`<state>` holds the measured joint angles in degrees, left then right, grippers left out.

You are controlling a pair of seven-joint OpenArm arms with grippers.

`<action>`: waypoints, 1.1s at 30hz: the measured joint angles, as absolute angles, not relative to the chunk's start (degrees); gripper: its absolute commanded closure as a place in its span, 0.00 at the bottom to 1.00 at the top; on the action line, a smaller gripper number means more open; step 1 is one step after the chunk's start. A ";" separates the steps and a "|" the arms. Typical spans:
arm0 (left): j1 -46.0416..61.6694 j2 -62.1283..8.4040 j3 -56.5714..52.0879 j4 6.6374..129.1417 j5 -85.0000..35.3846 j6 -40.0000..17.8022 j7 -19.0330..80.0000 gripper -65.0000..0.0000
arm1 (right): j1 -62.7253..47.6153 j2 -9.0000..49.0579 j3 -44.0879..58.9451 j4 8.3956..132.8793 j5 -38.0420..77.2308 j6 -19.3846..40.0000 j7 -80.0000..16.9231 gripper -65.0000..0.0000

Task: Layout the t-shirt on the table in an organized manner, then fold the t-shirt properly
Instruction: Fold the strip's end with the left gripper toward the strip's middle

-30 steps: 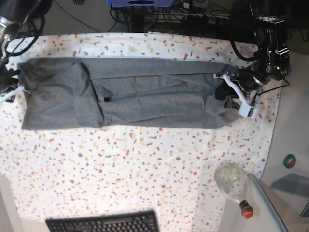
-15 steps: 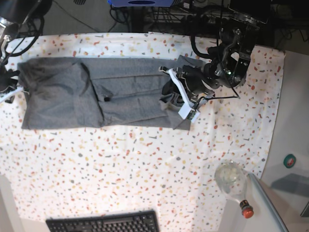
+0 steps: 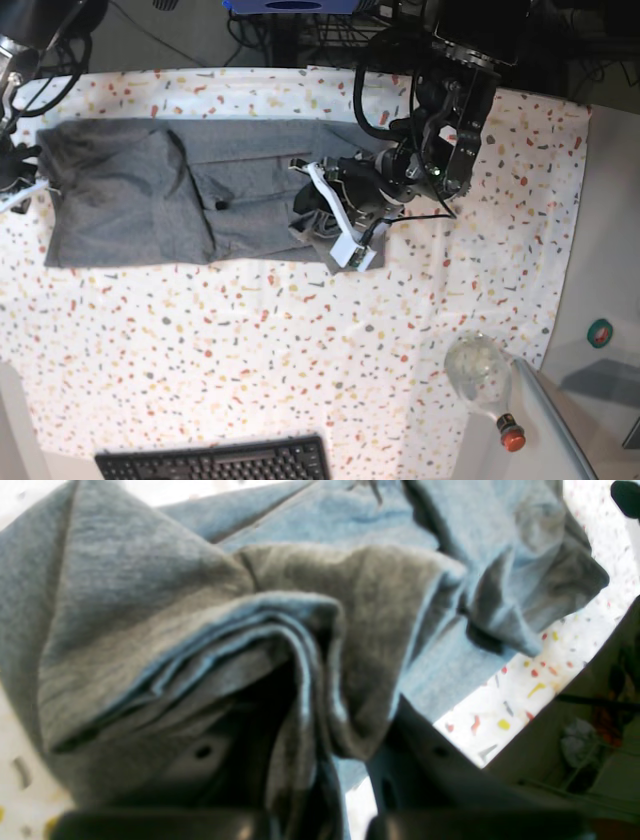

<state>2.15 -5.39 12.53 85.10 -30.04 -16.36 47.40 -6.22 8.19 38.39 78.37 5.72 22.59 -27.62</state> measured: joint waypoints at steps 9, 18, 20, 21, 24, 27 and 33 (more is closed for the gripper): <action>1.58 -4.64 14.44 83.48 -30.00 -16.25 47.37 1.00 | -6.24 8.23 38.41 78.37 5.69 22.59 -27.62 1.00; 0.80 -4.32 14.94 83.11 -30.00 -16.25 47.37 1.00 | -6.24 8.32 38.41 78.32 5.69 22.59 -27.64 1.00; 0.30 -4.29 14.94 83.11 -30.02 -16.25 47.37 1.00 | -6.24 8.34 38.41 78.32 5.69 22.59 -27.62 1.00; 0.19 -4.29 14.94 83.11 -30.02 -16.25 47.35 1.00 | -6.24 8.34 38.41 78.32 5.69 22.57 -27.62 1.00; 0.36 -4.32 14.94 83.11 -30.02 -16.25 47.40 1.00 | -6.24 8.32 38.39 78.30 5.69 22.59 -27.62 1.00; 0.49 -4.29 14.94 83.11 -30.00 -16.25 47.40 1.00 | -6.24 8.34 38.35 78.32 5.69 22.59 -27.62 1.00; 0.47 -4.32 14.96 83.11 -30.02 -16.25 47.40 1.00 | -6.24 8.34 38.35 78.30 5.69 22.59 -27.62 1.00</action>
